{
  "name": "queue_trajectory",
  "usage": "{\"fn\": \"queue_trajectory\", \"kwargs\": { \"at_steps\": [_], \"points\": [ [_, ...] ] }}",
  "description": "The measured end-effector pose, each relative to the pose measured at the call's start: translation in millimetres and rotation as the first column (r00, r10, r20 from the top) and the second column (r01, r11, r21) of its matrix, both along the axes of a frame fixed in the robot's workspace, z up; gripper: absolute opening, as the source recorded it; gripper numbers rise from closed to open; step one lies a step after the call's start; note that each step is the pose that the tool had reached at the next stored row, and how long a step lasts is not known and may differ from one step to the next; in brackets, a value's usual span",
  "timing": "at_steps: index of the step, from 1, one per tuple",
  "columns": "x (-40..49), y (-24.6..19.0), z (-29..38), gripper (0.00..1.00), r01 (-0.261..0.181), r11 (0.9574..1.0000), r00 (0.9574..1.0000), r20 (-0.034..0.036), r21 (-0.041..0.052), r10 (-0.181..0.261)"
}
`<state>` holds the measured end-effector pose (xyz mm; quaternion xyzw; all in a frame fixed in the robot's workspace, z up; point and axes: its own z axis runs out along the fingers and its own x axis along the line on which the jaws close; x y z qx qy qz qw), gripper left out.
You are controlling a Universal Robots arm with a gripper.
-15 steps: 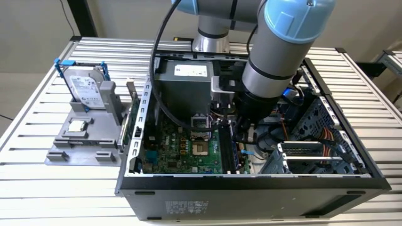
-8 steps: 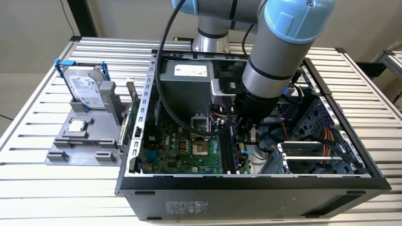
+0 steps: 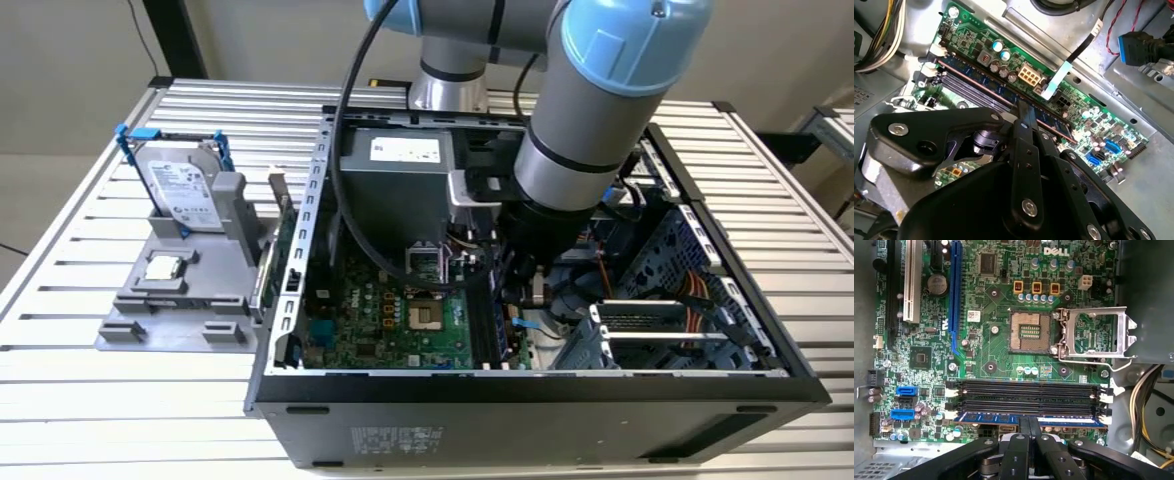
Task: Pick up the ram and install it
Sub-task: 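Press down the ram until it locks into place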
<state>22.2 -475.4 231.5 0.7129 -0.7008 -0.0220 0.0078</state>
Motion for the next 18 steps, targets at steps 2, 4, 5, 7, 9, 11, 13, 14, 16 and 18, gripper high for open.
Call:
{"fn": "queue_trajectory", "kwargs": {
  "at_steps": [2,4,5,7,9,11,13,14,16,18],
  "points": [
    [0.0,-0.1,-2.6,0.00,0.000,1.0000,1.0000,-0.0002,-0.0022,0.000],
    [0.0,-0.1,-4.6,0.00,0.000,1.0000,1.0000,-0.0003,-0.0040,0.000],
    [0.0,-0.1,-5.2,0.00,0.000,1.0000,1.0000,-0.0004,-0.0042,0.000],
    [0.0,-0.1,-5.1,0.00,0.000,1.0000,1.0000,-0.0007,-0.0046,0.000],
    [0.0,0.0,-6.7,0.00,0.000,1.0000,1.0000,-0.0007,-0.0044,0.000],
    [0.0,-0.2,-9.5,0.00,0.000,1.0000,1.0000,-0.0012,-0.0063,0.000],
    [0.0,-0.3,-13.3,0.00,0.000,1.0000,1.0000,-0.0012,-0.0060,0.000],
    [0.0,-0.3,-15.1,0.00,0.000,1.0000,1.0000,-0.0011,-0.0062,0.000],
    [0.1,0.2,-15.5,0.00,0.000,1.0000,1.0000,-0.0019,-0.0096,0.000],
    [0.1,0.5,-11.3,0.00,0.000,1.0000,1.0000,-0.0015,-0.0085,0.000]
  ]
}}
